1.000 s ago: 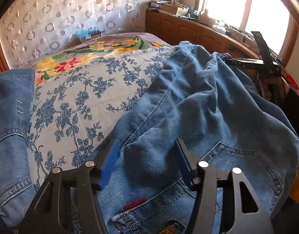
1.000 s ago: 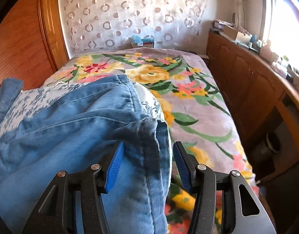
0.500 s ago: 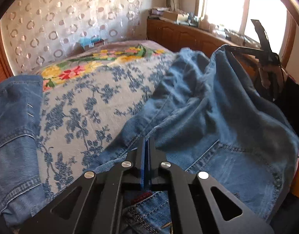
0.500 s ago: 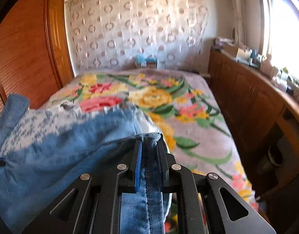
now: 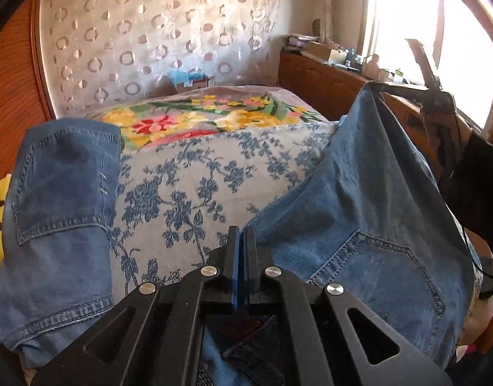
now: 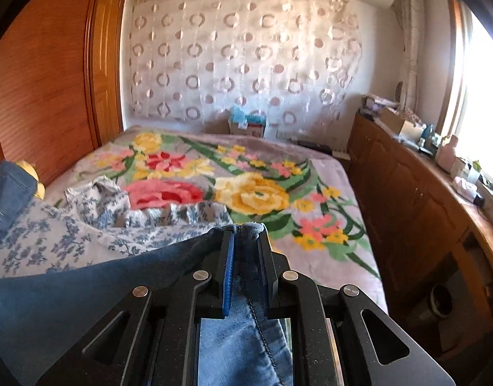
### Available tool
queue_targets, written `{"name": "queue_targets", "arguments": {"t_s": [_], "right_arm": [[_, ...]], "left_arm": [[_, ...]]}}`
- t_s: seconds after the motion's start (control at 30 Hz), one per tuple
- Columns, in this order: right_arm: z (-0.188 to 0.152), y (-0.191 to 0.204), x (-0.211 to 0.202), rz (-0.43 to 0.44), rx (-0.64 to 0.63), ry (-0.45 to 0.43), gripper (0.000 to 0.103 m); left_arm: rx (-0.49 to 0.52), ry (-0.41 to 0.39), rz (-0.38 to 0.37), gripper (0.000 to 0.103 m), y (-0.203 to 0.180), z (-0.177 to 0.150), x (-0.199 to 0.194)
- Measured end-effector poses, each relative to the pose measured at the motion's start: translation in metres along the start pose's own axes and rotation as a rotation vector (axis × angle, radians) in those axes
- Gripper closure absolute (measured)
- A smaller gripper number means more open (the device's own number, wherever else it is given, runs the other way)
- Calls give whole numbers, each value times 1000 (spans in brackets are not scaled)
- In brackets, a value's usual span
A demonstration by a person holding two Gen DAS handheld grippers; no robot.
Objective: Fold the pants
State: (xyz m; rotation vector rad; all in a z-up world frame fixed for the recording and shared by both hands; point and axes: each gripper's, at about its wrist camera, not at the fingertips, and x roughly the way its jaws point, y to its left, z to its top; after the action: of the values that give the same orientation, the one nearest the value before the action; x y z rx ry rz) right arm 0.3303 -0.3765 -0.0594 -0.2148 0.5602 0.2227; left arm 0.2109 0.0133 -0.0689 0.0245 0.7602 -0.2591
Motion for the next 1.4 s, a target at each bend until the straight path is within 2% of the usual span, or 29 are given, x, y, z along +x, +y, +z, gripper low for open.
{"name": "queue_targets", "arguments": {"t_s": [0.1,0.17,0.2,0.27,0.43,0.5,0.57,0.7,0.93,1.2,1.4], "right_arm": [[-7,-3,12,29,19,60,81],[-13,-8,13,59,38,91,61],[-19,-12,10,54,47,93,58],[-28,-21,1,54,55,94,56],[-58,-39,-36,45,78,100,56],[-69,-45,-48,33,91,109,56],[-77,-46,-61,27,116,115,56],[-107,-59,-78,17,169,146,56],[-131,-68,-99,31,256,169,56],[-133,-71,-93,92,348,189,56],[-131,-77,-92,105,397,226,56]], "left_arm": [[11,3,4,100,-3,-1,1],[21,8,3,100,-6,0,0],[22,9,5,100,-7,0,-1],[22,16,5,96,-8,0,-1],[15,9,-5,68,-11,0,-8],[17,4,-18,40,-15,-1,-13],[13,-5,-34,22,-18,-1,-16],[21,-11,-44,22,-30,-4,-23],[59,-37,-46,22,-49,-8,-34],[62,-29,-38,22,-60,-14,-39],[65,-21,-33,22,-64,-20,-42]]}}
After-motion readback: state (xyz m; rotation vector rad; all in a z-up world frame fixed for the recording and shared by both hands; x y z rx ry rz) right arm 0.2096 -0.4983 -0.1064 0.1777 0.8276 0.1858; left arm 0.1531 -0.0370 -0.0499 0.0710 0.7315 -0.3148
